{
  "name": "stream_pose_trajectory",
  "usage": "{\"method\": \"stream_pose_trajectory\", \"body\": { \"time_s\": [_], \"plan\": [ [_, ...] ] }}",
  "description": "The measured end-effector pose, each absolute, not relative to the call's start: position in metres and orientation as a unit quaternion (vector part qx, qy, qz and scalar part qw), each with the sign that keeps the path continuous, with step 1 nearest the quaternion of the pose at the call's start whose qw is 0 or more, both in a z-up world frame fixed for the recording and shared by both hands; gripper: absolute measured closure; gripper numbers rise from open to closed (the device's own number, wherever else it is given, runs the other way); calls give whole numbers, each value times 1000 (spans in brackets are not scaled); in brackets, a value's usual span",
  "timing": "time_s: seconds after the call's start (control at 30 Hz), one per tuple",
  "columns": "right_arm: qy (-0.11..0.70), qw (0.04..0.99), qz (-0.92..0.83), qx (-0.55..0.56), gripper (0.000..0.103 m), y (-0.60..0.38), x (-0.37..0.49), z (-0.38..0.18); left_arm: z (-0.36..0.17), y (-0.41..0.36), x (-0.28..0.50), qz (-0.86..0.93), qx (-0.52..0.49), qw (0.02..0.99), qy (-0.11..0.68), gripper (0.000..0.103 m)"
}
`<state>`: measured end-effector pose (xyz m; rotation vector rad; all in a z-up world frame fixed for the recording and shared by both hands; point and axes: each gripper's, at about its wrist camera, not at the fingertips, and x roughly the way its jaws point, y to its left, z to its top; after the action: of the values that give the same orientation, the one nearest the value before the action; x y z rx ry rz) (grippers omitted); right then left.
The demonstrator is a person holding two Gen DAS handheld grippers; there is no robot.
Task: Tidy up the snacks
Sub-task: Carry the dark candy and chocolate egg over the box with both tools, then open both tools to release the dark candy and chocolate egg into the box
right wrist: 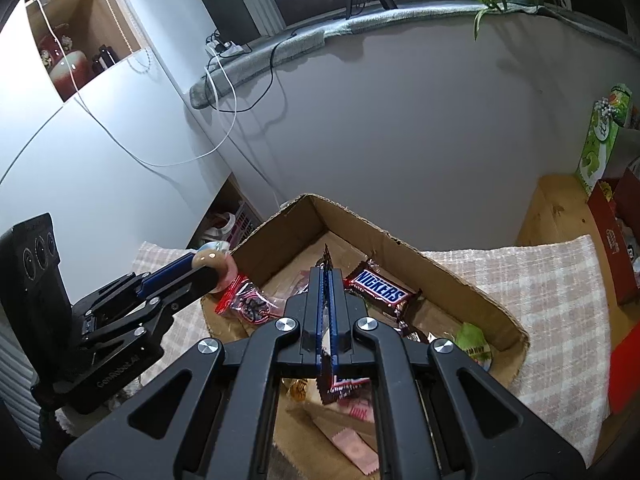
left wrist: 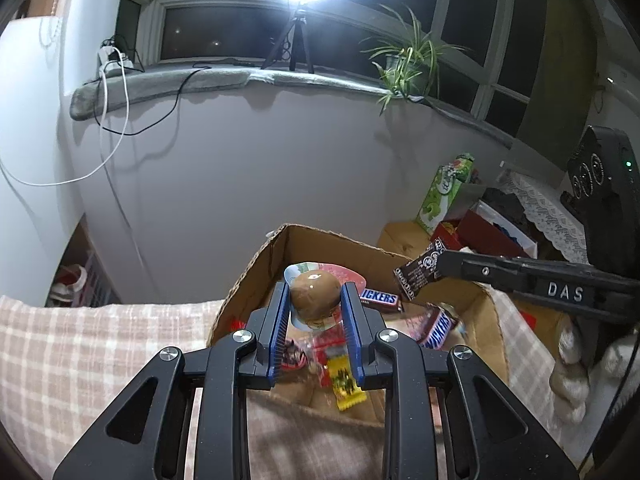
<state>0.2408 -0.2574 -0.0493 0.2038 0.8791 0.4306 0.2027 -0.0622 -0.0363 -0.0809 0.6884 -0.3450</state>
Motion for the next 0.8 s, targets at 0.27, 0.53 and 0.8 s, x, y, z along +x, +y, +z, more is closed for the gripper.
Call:
{"method": "stream_pose_trajectory", "body": {
  "time_s": [0.27,0.53,0.8],
  "plan": [
    [437,871,202,94,101,-250,254,-65,-45,-69,216,-157,-31,926,343,79],
    [447,869,198,85,101,-247,256,-72,-47,-71,220,-158,-26,924,347,78],
    [446,877,174,44,84,-246,252,-72,-47,-72,220,-153,-22,924,349,73]
  ]
}}
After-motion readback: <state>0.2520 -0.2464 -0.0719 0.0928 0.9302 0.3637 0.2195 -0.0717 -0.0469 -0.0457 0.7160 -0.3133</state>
